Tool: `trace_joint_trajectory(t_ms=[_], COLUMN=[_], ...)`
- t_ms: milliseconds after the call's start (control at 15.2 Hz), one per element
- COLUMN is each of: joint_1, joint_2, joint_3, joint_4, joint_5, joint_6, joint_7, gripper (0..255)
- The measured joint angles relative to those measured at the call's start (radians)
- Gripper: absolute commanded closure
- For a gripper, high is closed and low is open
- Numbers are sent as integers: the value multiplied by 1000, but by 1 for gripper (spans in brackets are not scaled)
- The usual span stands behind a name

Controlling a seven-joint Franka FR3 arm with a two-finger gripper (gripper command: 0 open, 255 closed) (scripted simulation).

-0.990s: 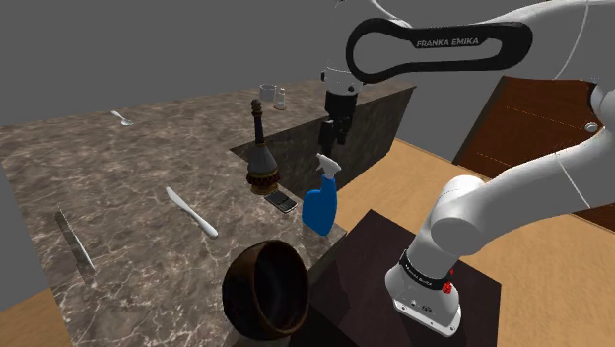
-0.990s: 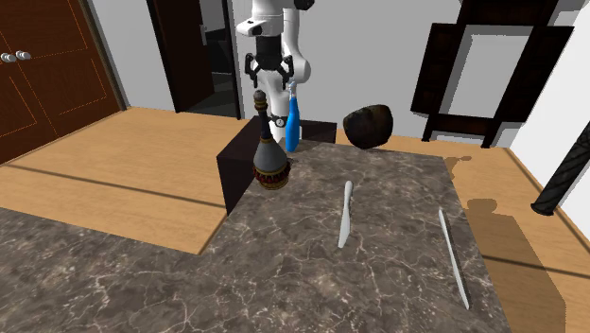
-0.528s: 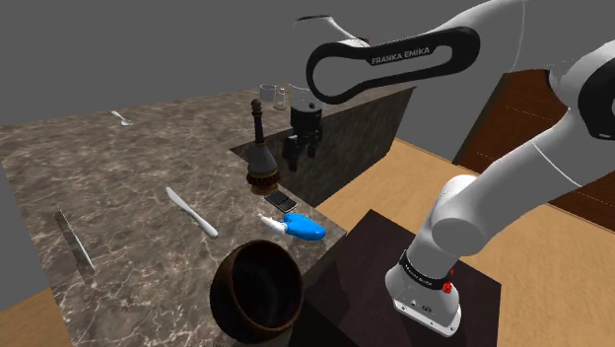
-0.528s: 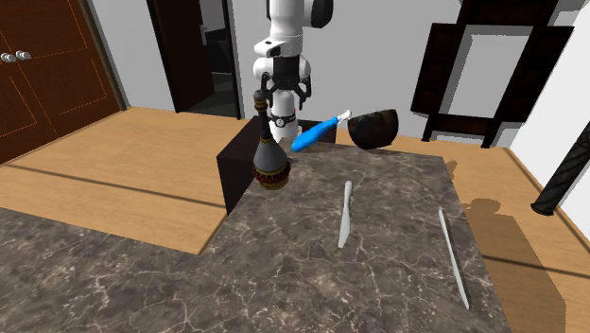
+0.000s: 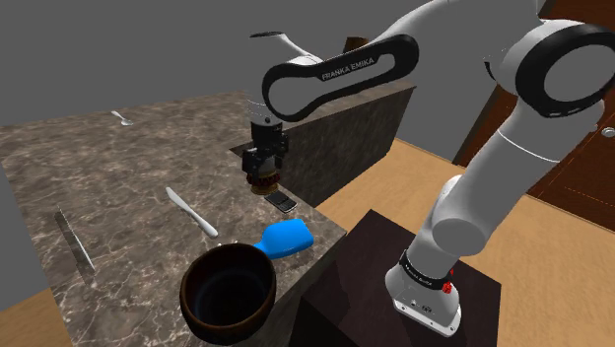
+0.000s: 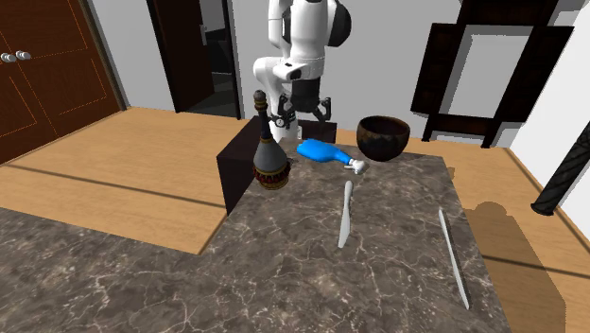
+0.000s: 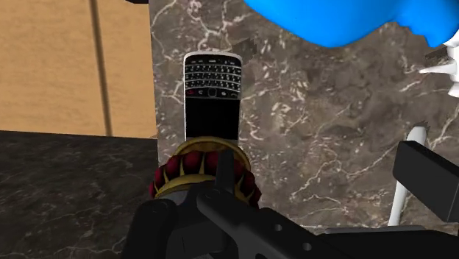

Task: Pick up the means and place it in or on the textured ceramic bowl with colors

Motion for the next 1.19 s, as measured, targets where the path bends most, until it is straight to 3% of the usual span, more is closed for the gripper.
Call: trace_joint_trajectory(t_ms=[594, 1188], joint_1=[55, 178], joint_2=[350, 712], joint_3=[41, 11], joint_4=[267, 685], joint_5=[-133, -248], joint_6=[74, 11], joint_7=[204, 344], gripper=[0, 0])
